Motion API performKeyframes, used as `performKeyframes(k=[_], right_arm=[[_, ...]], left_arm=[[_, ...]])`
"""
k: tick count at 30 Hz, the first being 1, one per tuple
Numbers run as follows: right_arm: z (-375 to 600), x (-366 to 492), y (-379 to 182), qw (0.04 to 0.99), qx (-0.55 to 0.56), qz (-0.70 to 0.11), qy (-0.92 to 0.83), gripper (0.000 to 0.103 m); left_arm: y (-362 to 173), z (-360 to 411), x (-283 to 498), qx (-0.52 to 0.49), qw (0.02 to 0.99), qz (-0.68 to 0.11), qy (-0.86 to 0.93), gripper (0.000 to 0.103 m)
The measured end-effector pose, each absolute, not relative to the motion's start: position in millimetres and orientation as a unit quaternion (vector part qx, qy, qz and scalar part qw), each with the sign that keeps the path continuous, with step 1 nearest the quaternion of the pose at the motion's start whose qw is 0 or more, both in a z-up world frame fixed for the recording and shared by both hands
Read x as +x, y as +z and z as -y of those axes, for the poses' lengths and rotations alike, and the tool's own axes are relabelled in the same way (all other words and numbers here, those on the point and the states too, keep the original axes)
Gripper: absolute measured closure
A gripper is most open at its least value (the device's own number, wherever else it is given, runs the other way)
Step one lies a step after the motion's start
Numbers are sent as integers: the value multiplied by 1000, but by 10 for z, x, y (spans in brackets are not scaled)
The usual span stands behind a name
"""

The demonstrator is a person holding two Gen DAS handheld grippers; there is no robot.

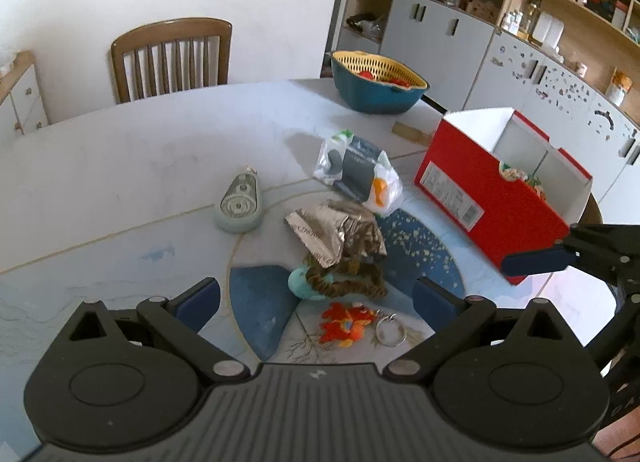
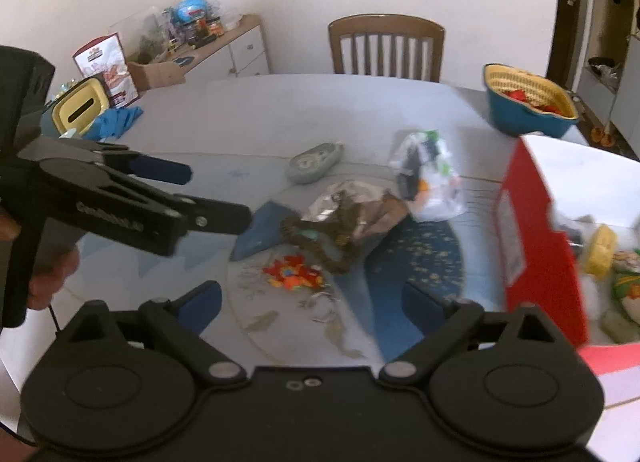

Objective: Organize objects
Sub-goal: 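Withdraw both tools from the shoebox back toward the placemat, then grasp the brown fuzzy ring with the left tool while the right tool grasps the red rooster keychain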

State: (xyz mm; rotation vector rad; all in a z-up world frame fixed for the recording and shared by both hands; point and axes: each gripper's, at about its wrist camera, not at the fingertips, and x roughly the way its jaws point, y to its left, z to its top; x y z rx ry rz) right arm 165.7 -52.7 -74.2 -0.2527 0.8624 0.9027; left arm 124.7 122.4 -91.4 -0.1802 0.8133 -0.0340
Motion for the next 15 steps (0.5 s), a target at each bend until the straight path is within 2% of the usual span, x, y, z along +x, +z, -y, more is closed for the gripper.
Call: performKeyframes(k=[6,13,15], right_arm=[[306,1679,-963,791,-137,-404,438,14],[150,1755,-1251,779,-151,-424,436,26],[121,1773,-1311,777,-148,-428,436,27]], left_arm=[[-1103,-1281,1342,-83,913,-398,-42,0],[-1318,-1339,1488,-95,906,-411,-48,0],[-1331,-1351,1503,-103,905,-409,-55,0]])
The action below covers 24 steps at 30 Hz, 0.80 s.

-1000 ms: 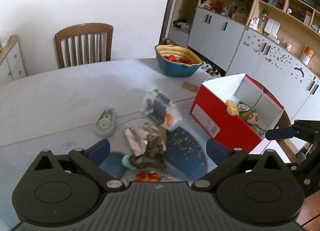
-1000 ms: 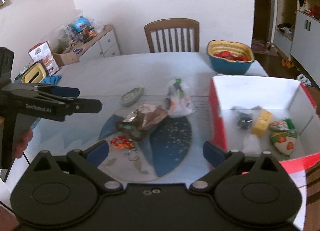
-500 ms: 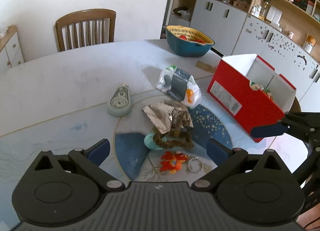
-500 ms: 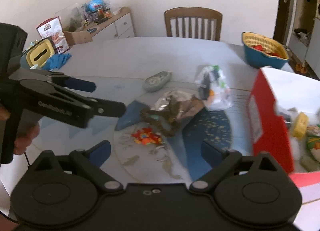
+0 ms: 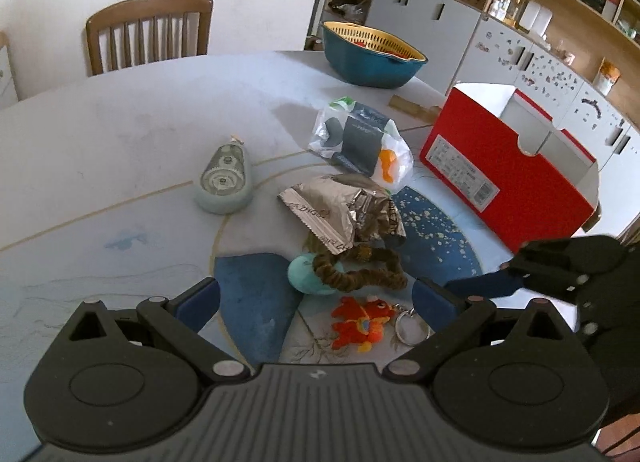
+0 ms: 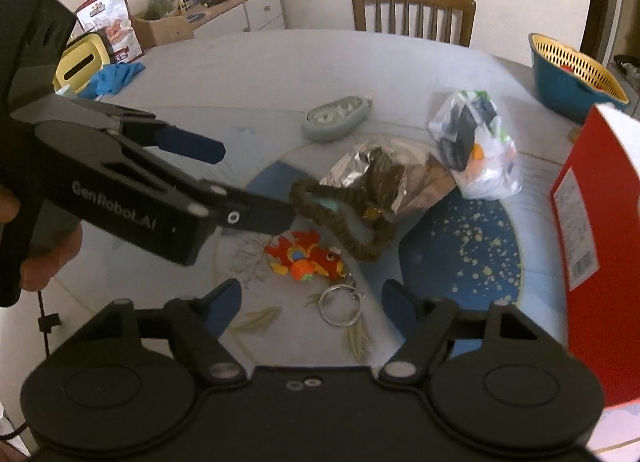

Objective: Organize objects
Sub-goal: 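Grasp the brown fuzzy ring with the left tool while the right tool grasps the red rooster keychain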

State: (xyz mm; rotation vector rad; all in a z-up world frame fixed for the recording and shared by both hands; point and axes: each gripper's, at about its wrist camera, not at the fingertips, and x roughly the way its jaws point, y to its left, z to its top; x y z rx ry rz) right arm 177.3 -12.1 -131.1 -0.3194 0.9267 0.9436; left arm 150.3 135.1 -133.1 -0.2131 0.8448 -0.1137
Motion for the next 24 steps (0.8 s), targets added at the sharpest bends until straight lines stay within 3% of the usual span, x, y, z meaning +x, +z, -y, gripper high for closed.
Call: performKeyframes(k=[8,17,19,24], right_arm=[[19,1819,-1458,776,-136,-430,442,30],[-60,1908,-1530,777,-131,-432,439,34],[-66,1908,-1534,777,-129,-432,440,34],[-105,1909,-1548,782,-125,-426,438,38]], left_arm=[[-1345,-1244,1569,-81,910,-399,-83,4],[-1358,-1083,1656,-51,912,-396,-97,25],[-1381,-1077,1680,-53,909,-402,-97,39],[-1432,-1051,1691,-42,907,-408,-90,51]])
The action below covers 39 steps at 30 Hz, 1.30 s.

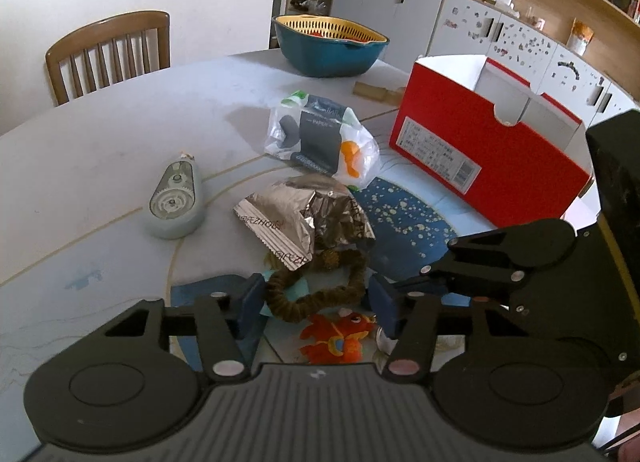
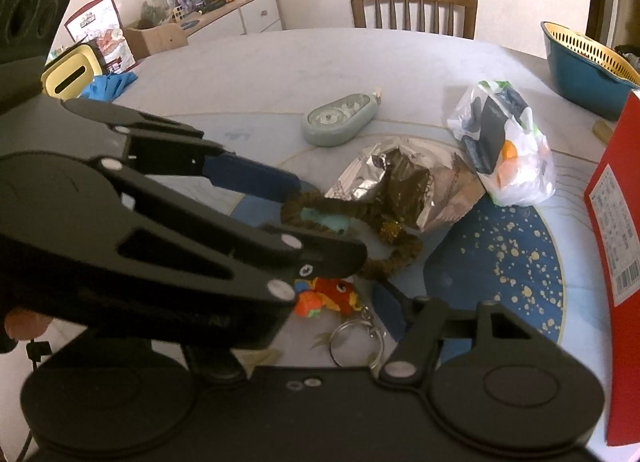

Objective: Organize objects
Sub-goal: 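Grasp the brown fuzzy ring with the left tool while the right tool grasps the red rooster keychain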

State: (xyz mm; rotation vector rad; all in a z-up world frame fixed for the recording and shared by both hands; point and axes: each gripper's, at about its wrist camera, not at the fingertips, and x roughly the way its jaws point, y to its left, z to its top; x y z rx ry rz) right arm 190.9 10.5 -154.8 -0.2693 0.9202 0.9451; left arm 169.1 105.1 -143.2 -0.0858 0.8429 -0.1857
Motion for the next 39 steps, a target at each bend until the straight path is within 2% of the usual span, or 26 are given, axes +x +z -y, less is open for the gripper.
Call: performKeyframes(k=[4,5,9,15,17,25,27,28,36,37,39], right_arm=[[-137,1909,-1552,782,-125,-425,439,43],[-140,1910,-1552,783,-125,-425,437,45],[-136,1913,-1546,786,-124,-427,429,52],[-53,1866,-1533,785,-127,-430,427,58],[-19,1832,-1517,786,-131,-428,427,64],[228,1756,-1467,783,-139,-436,421,68],[325,1742,-1440,784,-134,-437,420,79],[369,1740,-1423,784,-131,-440,419,89],[602,1711,-1370,784,-133,-442,416,88],[608,1706,-1367,783,-134,-441,418,79],[571,1691,-1350,782,-142,-431,427,69]], left_arm=[[-1465,-1058,1703,-39,905,-415,-86,71],[-1467,-1063,1696,-38,905,-414,-86,73],[-1475,-1085,1690,-40,905,-417,-80,90],[-1467,-1102,1639,-43,904,-417,-83,94],[-1462,-1103,1614,-44,903,-419,-81,94],[-1430,-1124,1484,-67,900,-424,-73,95],[-1396,-1134,1443,-73,900,-424,-70,95],[-1376,-1139,1424,-76,900,-423,-70,95],[-1294,-1132,1281,-84,902,-420,-60,95],[-1289,-1135,1265,-84,902,-419,-57,95],[-1278,-1155,1238,-87,903,-418,-49,95]])
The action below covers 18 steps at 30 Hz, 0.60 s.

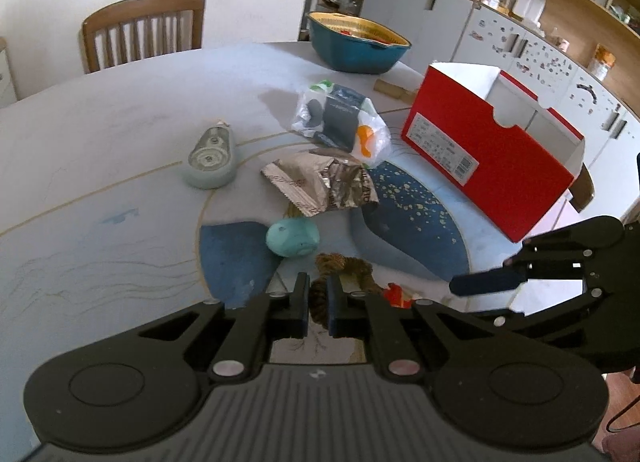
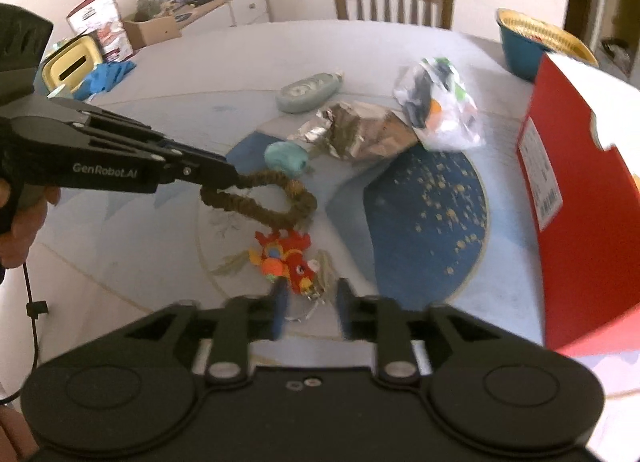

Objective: Organize objects
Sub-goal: 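Grasp the brown fuzzy ring with the left tool while the right tool grasps the red rooster keychain, then lift the brown ring and rooster keychain off the placemat with both tools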

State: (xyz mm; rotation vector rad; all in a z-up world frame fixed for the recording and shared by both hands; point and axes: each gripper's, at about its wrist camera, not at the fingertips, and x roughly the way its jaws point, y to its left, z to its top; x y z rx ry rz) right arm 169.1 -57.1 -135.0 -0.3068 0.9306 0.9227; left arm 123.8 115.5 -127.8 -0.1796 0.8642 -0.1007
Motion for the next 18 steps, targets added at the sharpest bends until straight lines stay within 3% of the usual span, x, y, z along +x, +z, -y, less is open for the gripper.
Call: performKeyframes(k=[2,11,15,18], right_arm=[[527,1689,-1346,781,-145,-424,436,57],[246,1637,-1509,770,-179,-413,453,50],[226,1615,-1545,775,-194,-403,446,51],[254,1628,-1525,779,-188,-403,442,62]], left_arm=[[-1274,-1185,1217,-92,903,-419,-41,95],[-1313,-1189,1144,-102,898,-427,-33,95],[-1292,-1155,1116,-102,899,-424,-34,95],[-1262,-1123,1100,-99,900,-422,-37,95]])
